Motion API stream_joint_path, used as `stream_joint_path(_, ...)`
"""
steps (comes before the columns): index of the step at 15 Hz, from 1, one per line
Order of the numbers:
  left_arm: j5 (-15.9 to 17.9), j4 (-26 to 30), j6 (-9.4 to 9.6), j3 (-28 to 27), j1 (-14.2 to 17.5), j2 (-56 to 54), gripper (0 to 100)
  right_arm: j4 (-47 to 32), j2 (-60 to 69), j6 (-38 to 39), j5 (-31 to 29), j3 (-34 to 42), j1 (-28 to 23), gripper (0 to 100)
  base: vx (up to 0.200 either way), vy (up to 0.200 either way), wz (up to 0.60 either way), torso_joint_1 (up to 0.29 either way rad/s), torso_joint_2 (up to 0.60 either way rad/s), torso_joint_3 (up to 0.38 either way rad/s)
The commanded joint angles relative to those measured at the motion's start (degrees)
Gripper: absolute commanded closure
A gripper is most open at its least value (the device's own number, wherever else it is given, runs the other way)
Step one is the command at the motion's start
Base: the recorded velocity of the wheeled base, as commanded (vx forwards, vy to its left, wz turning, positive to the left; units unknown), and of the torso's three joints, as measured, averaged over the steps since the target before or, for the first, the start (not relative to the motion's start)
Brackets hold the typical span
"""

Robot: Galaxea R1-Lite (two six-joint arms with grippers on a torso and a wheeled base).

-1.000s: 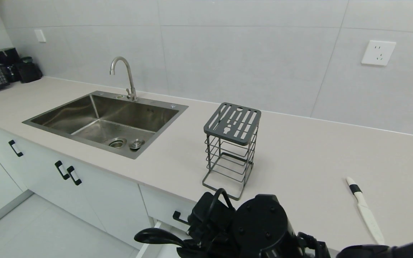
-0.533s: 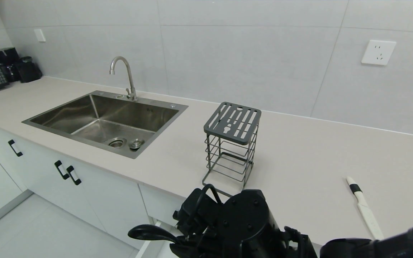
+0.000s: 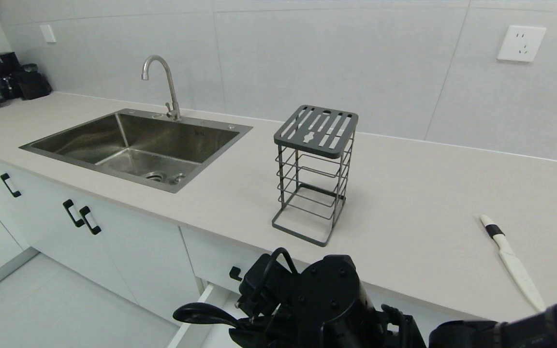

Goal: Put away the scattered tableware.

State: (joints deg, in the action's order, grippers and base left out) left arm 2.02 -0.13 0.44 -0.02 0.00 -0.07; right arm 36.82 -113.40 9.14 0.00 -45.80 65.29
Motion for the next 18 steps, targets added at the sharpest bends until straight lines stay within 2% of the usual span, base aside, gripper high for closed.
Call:
stream_joint_path(1, 0.0, -0.04, 0.0, 0.02, 0.0, 0.07, 0, -0.17, 0.02, 0.0, 0.0, -0.43, 0.01, 100, 0.0, 0.0, 0.0, -0.251, 0.5, 0.242)
stream_joint_path(8, 0.0, 0.05, 0.0, 0.02, 0.0, 0.07, 0, -1.22, -0.42, 0.0, 0.0, -0.96, 0.01, 100, 0.0, 0.0, 0.0, -0.112, 0.22, 0.106)
stream_joint_path(13, 0.0, 0.05, 0.0, 0.02, 0.0, 0.07, 0, -1.22, -0.6, 0.0, 0.0, -1.13, 0.01, 100, 0.0, 0.0, 0.0, -0.217, 0.41, 0.196)
stream_joint_path(18, 0.0, 0.05, 0.0, 0.02, 0.0, 0.07, 0, -1.22, -1.65, 0.0, 0.09, -1.49, -0.34, 100, 0.0, 0.0, 0.0, -0.122, 0.22, 0.102)
